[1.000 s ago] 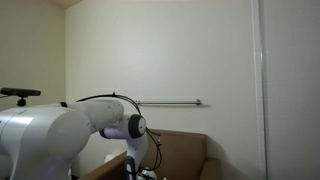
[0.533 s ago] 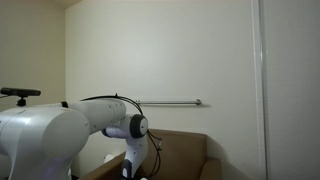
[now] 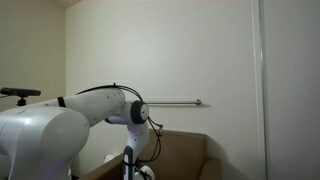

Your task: Dust the armrest with the towel

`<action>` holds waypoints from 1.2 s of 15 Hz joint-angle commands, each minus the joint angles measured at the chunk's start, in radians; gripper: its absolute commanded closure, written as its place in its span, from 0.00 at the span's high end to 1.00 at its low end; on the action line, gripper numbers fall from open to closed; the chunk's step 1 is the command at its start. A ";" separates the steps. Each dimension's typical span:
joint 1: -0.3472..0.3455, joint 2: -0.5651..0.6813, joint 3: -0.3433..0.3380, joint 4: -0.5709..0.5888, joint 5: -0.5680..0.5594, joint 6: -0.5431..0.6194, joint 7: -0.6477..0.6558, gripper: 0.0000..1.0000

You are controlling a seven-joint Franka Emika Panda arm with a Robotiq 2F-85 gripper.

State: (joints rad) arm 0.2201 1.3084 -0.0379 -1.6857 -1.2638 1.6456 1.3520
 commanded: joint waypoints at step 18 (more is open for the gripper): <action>-0.007 0.200 -0.017 0.476 -0.016 -0.066 -0.180 0.05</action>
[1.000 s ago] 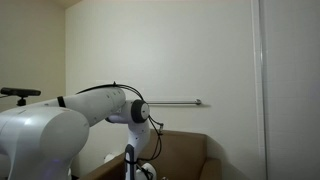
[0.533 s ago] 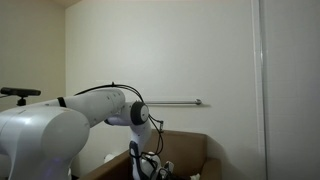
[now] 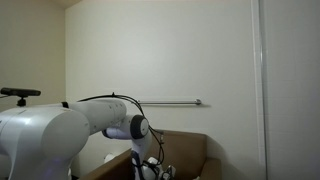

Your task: Dust the armrest with the towel

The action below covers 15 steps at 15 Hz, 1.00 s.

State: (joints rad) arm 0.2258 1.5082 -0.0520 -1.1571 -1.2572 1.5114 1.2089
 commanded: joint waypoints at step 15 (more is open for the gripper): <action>-0.058 -0.232 -0.017 -0.611 0.021 0.271 0.105 0.05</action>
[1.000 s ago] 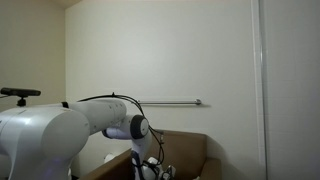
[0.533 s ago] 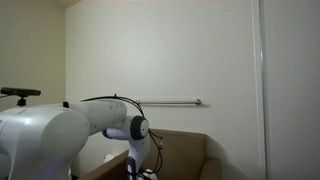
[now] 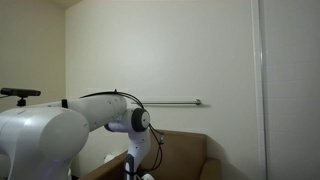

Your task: Dust the armrest with the towel

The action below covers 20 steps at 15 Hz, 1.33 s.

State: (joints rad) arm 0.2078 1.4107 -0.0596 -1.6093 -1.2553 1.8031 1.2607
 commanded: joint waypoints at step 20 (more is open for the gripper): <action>-0.075 -0.359 -0.015 -0.063 0.049 0.058 0.208 0.05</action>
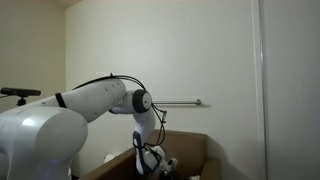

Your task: Dust the armrest with the towel

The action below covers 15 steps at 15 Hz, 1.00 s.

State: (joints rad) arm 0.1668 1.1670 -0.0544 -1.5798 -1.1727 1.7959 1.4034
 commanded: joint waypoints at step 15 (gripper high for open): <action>-0.142 -0.480 -0.020 -0.656 -0.210 0.242 0.435 0.05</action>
State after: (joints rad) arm 0.0789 0.6981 -0.0898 -2.1562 -1.3338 1.9968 1.7719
